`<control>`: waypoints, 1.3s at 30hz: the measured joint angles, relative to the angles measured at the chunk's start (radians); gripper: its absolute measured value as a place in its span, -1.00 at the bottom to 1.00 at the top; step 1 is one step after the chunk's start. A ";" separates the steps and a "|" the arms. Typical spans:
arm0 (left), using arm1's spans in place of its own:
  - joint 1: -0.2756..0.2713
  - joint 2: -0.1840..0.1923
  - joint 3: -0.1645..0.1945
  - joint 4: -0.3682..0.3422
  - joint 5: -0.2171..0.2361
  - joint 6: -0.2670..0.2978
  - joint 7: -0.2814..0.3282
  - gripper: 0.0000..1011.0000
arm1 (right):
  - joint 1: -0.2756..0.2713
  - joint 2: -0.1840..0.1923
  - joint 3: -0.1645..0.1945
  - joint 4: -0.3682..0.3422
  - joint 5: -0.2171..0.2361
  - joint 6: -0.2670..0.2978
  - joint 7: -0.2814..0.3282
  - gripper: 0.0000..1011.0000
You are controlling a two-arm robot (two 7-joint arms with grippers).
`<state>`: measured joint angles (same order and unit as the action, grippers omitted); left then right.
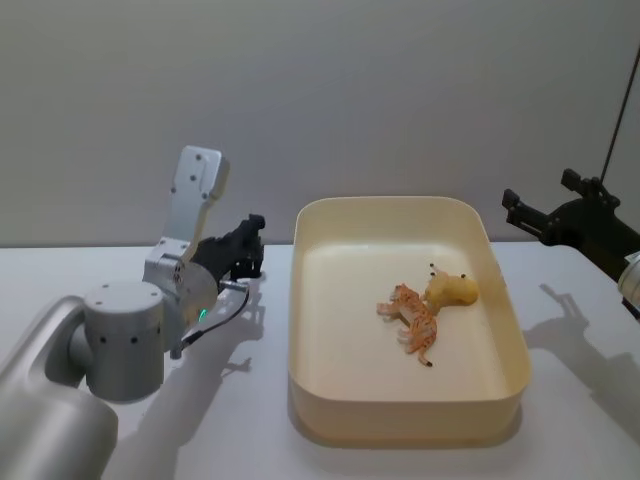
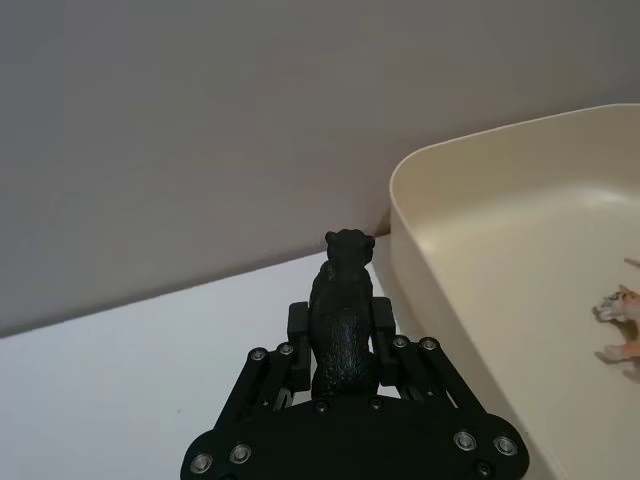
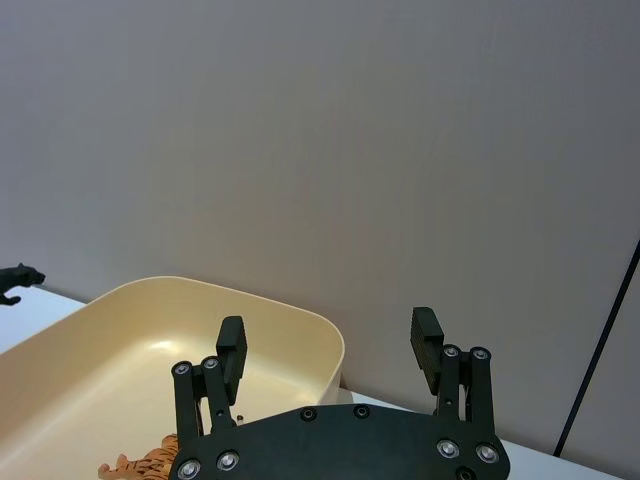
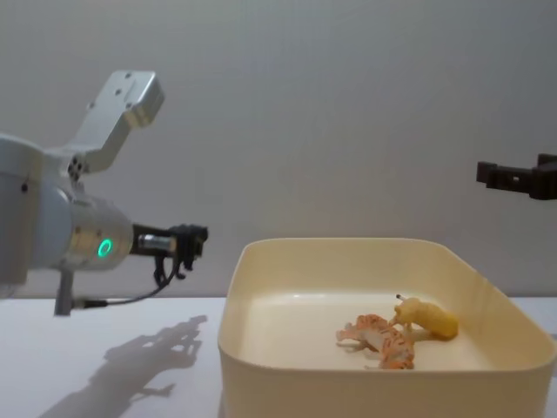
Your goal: Pick up the toy alternately with two hands and place it into the central storage box.
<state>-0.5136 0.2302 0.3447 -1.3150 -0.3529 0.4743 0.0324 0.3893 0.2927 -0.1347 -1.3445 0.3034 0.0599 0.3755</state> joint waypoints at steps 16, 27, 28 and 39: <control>-0.084 0.005 0.024 -0.047 0.203 0.065 -0.282 -0.37 | 0.000 0.000 0.000 0.000 0.000 0.000 0.000 0.98; -0.156 -0.014 0.054 -0.011 0.332 0.052 -0.475 -0.37 | 0.000 0.000 0.000 0.000 0.000 0.000 0.000 0.98; -0.163 -0.017 0.058 -0.003 0.340 0.050 -0.488 -0.37 | 0.000 0.000 0.000 0.000 0.000 0.000 0.000 0.98; -0.223 -0.046 0.088 0.069 0.423 0.022 -0.616 0.08 | 0.000 0.000 0.000 0.000 0.000 0.000 0.000 0.98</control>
<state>-0.7364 0.1840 0.4325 -1.2464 0.0699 0.4960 -0.5831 0.3892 0.2927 -0.1347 -1.3446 0.3034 0.0599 0.3756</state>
